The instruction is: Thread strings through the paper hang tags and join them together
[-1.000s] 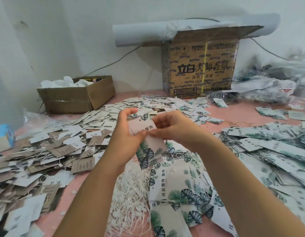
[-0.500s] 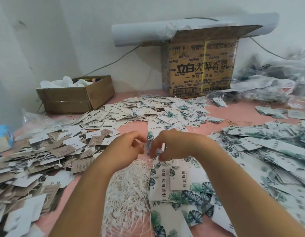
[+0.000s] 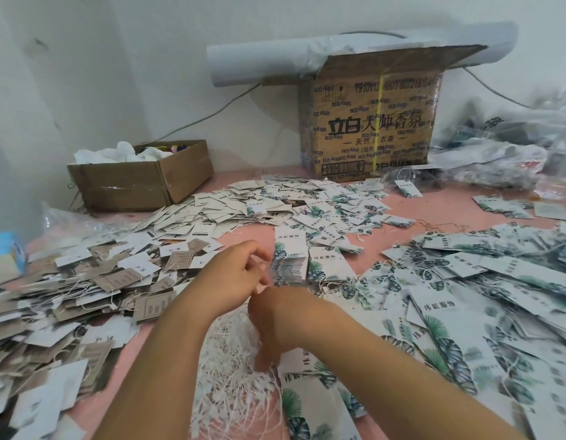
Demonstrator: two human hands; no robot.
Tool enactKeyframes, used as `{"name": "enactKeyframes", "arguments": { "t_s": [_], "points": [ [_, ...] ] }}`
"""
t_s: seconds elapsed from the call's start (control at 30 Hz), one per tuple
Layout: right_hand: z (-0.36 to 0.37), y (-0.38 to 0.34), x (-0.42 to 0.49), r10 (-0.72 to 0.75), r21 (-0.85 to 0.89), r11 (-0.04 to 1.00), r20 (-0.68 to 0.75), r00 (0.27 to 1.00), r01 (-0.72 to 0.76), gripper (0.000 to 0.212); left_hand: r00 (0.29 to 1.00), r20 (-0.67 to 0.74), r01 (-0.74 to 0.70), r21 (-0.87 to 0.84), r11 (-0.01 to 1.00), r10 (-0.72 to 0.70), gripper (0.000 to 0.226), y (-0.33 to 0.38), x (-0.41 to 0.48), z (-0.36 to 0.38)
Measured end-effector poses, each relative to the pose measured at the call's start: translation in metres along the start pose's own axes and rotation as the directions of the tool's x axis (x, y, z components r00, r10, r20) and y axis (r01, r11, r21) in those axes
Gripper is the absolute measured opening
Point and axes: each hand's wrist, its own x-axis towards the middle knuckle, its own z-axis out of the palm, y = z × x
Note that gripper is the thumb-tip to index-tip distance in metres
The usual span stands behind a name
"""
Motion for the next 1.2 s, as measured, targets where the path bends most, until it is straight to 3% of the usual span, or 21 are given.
{"name": "enactKeyframes", "arguments": {
  "t_s": [0.1,0.4,0.63,0.77,0.87,1.07,1.2],
  "points": [
    [0.002,-0.001,0.003,-0.010,-0.009,1.000,-0.024,1.000,0.010,0.035,1.000,0.004,-0.002,-0.005,1.000,0.002,0.017,0.000,0.000,0.000],
    [-0.015,0.028,-0.005,-0.002,0.220,0.975,-0.166,0.986,0.039,0.007,0.995,-0.067,-0.074,-0.061,0.995,0.070,0.025,0.006,-0.002,-0.001],
    [-0.026,0.051,-0.008,0.126,0.413,0.911,-0.262,0.957,-0.007,0.016,1.000,0.002,-0.018,-0.283,0.959,0.019,0.029,0.006,-0.003,0.003],
    [-0.028,0.060,-0.011,0.124,0.503,0.863,-0.290,0.949,0.041,0.012,0.995,0.094,0.015,-0.356,0.935,0.020,0.016,0.006,-0.005,0.004],
    [-0.030,0.066,-0.012,0.140,0.503,0.861,-0.372,0.917,0.073,0.018,0.996,0.080,-0.008,-0.400,0.916,0.044,0.013,0.007,-0.005,0.003],
    [-0.035,0.074,-0.020,0.211,0.678,0.721,-0.412,0.887,0.143,0.012,0.998,0.005,-0.060,-0.249,0.967,0.063,0.004,0.005,-0.001,0.004],
    [-0.036,0.077,-0.024,0.239,0.716,0.683,-0.403,0.884,0.142,0.025,0.999,0.011,-0.037,-0.171,0.985,0.040,0.010,0.004,-0.001,0.003]
  ]
}}
